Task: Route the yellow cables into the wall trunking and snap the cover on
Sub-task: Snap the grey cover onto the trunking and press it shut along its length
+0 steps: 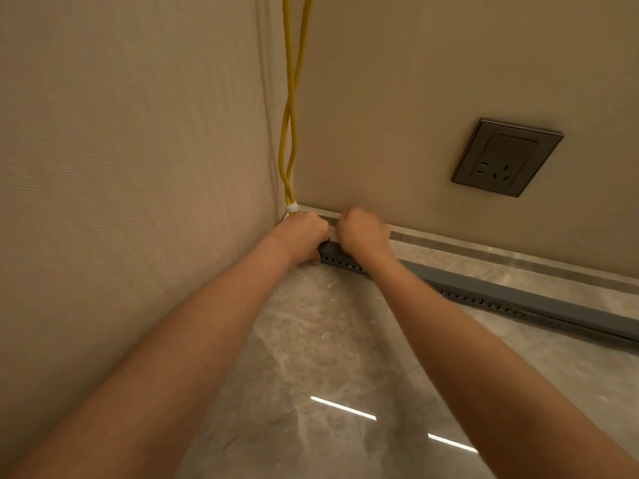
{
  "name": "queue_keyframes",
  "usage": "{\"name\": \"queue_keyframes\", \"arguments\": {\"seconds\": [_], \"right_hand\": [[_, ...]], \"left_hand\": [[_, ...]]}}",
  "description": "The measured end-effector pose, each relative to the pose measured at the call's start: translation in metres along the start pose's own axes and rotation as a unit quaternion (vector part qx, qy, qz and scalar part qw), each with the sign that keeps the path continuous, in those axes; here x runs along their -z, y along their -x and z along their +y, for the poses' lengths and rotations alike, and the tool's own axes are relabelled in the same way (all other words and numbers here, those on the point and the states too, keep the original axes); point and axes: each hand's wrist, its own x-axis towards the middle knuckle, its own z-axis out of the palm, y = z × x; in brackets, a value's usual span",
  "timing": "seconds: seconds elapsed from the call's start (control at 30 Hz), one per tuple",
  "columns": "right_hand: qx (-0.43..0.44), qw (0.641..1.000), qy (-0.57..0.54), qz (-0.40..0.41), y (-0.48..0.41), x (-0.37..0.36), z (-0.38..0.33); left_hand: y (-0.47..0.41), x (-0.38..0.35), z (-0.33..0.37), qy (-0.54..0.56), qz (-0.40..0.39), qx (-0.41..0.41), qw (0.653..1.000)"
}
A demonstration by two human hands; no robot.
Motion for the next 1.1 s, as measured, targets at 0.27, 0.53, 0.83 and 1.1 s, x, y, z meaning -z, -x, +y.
{"name": "queue_keyframes", "arguments": {"seconds": [0.27, 0.53, 0.83, 1.1], "right_hand": [[0.024, 0.999, -0.024, -0.020, 0.004, 0.002, -0.001], [0.105, 0.993, 0.036, -0.041, 0.021, -0.008, 0.015], [0.117, 0.969, -0.145, -0.165, 0.021, 0.015, 0.029], [0.088, 0.970, 0.021, -0.225, 0.012, 0.017, 0.009]], "left_hand": [[0.002, 0.005, 0.001, 0.030, 0.003, 0.005, 1.000], [0.002, 0.000, -0.003, 0.125, -0.004, 0.015, 0.992], [0.005, 0.010, -0.008, 0.205, -0.055, 0.034, 0.977], [-0.018, 0.024, -0.015, 0.183, -0.169, 0.037, 0.968]]}}
